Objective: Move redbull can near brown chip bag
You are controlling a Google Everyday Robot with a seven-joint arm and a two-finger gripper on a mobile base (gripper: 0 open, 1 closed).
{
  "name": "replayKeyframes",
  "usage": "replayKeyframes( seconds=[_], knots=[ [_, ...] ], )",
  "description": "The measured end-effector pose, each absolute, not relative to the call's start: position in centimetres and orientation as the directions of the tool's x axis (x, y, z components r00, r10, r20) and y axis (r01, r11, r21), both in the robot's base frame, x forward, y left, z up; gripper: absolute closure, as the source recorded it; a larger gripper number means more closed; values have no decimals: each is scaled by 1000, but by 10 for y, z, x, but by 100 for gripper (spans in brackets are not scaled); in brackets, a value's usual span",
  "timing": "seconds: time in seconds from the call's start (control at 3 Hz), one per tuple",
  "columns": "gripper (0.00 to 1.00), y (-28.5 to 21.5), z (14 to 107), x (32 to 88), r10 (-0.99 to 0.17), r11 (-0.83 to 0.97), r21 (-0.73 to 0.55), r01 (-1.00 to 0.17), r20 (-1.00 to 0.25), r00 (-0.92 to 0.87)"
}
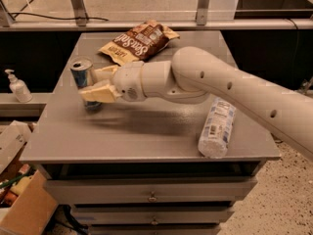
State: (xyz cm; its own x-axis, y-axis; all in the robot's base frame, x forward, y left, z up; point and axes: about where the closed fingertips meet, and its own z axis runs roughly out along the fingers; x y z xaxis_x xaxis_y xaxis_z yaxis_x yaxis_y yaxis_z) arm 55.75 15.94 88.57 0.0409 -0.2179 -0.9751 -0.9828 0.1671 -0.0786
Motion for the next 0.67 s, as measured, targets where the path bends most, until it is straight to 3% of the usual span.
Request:
replayKeyframes(
  seconds=[0.33, 0.67],
  knots=[
    [100, 103, 905, 576, -250, 285, -122, -951, -967, 50],
    [100, 33, 930, 600, -317, 413, -187, -891, -947, 52]
  ],
)
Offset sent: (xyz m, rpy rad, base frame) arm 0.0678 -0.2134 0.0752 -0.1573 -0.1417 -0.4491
